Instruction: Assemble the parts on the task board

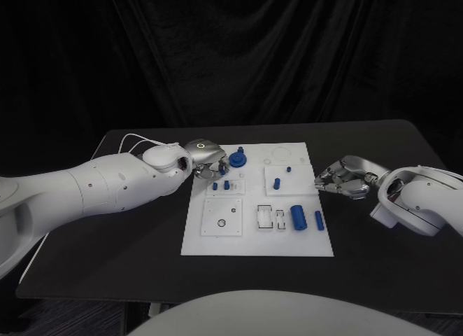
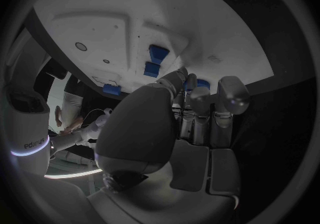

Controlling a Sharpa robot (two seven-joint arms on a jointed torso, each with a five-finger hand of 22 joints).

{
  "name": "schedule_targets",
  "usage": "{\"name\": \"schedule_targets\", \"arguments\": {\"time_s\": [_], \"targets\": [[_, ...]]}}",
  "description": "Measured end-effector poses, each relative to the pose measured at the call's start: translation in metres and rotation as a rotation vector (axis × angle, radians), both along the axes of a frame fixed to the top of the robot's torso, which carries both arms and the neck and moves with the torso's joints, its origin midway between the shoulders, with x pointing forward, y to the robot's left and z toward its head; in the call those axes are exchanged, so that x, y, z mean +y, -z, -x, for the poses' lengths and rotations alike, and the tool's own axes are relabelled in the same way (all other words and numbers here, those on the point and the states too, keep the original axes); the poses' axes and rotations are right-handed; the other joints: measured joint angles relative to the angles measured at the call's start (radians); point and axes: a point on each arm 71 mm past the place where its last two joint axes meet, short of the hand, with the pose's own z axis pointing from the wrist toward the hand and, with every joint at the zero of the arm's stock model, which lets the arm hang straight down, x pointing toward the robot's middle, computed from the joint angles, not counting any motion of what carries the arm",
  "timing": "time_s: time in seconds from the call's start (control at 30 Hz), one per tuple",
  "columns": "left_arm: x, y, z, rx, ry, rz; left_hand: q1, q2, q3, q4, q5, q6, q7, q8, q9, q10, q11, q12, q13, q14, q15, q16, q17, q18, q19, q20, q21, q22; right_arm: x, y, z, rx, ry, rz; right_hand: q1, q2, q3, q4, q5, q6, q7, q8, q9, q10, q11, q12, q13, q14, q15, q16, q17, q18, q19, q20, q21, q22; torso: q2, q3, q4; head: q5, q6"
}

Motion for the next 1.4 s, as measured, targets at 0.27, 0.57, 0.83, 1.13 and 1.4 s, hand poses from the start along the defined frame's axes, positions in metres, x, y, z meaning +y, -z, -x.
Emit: {"name": "schedule_targets", "arguments": {"time_s": [0.27,0.57,0.83,1.13,1.4], "targets": [[-0.003,0.003,0.001,0.003,0.003,0.003,0.0,0.0,0.0,0.0,0.001,0.0,0.0,-0.008,-0.005,0.0,0.0,-0.001,0.0,0.0,0.0,0.0,-0.001,0.0,0.0,0.0,-0.002,0.0,0.0,0.0,0.0,0.0,0.0,0.0,0.0,0.0,0.0,0.0,0.0,0.0,0.0,0.0,0.0,0.0,0.0,0.0,0.0,0.0,0.0,0.0,0.0,0.0,0.0,0.0,0.0,0.0,0.0,-0.0003,-0.0001,0.001,0.0],[-0.003,0.004,0.001,0.006,0.001,0.0,-0.003,-0.003,0.0,0.0,0.002,-0.021,-0.004,-0.022,-0.004,-0.003,0.004,-0.016,-0.004,-0.017,0.002,-0.02,-0.029,0.0,-0.008,0.001,-0.036,0.0,0.001,0.0,0.0,0.0,-0.001,0.0,0.0,0.0,0.0,0.0,0.0,0.0,0.0,0.0,-0.001,0.0,0.0,0.0,0.0,0.0,0.0,0.0,0.0,0.0,0.0,0.0,0.0,0.0,0.0,-0.0003,0.0,0.0,0.0],[-0.002,0.007,0.002,0.019,0.0,-0.009,-0.015,-0.014,0.0,0.0,-0.011,-0.098,-0.029,-0.053,-0.026,-0.038,0.013,-0.051,-0.01,-0.04,0.003,-0.042,-0.058,0.0,-0.027,0.005,-0.076,0.0,0.001,0.0,0.0,0.001,-0.001,0.0,0.0,0.0,0.0,0.0,0.0,0.0,0.0,0.0,-0.001,-0.004,-0.004,0.0,-0.002,0.0,0.0,0.0,0.0,0.0,0.0,0.0,0.0,0.0,0.0,0.0,0.0002,-0.002,0.0],[0.0,0.009,0.002,0.03,-0.01,-0.019,-0.019,-0.044,0.0,0.006,-0.023,-0.254,-0.086,-0.053,-0.077,-0.155,0.041,-0.093,-0.007,-0.073,0.016,-0.065,-0.097,0.016,-0.052,0.013,-0.149,0.0,0.001,0.0,0.0,0.001,-0.001,0.0,0.0,0.0,0.0,0.0,0.0,0.0,0.0,0.0,-0.001,-0.004,-0.004,0.0,-0.002,0.0,0.0,0.0,0.0,0.0,0.0,0.0,0.0,0.001,0.0,0.0,0.0,-0.002,0.0],[0.013,0.007,-0.001,0.001,-0.058,-0.02,-0.014,-0.049,-0.004,0.001,-0.023,-0.282,-0.089,-0.053,-0.091,-0.171,0.05,-0.097,-0.002,-0.077,0.02,-0.065,-0.093,0.016,-0.052,0.013,-0.136,0.0,0.0,0.0,0.0,0.002,0.0,0.001,0.0,0.0,0.0,0.0,0.0,0.0,0.0,0.0,-0.001,-0.004,-0.004,0.0,-0.002,0.0,0.0,0.0,0.0,0.0,0.0,0.0,0.0,0.001,0.0,0.0,0.0001,-0.001,0.0]]}}
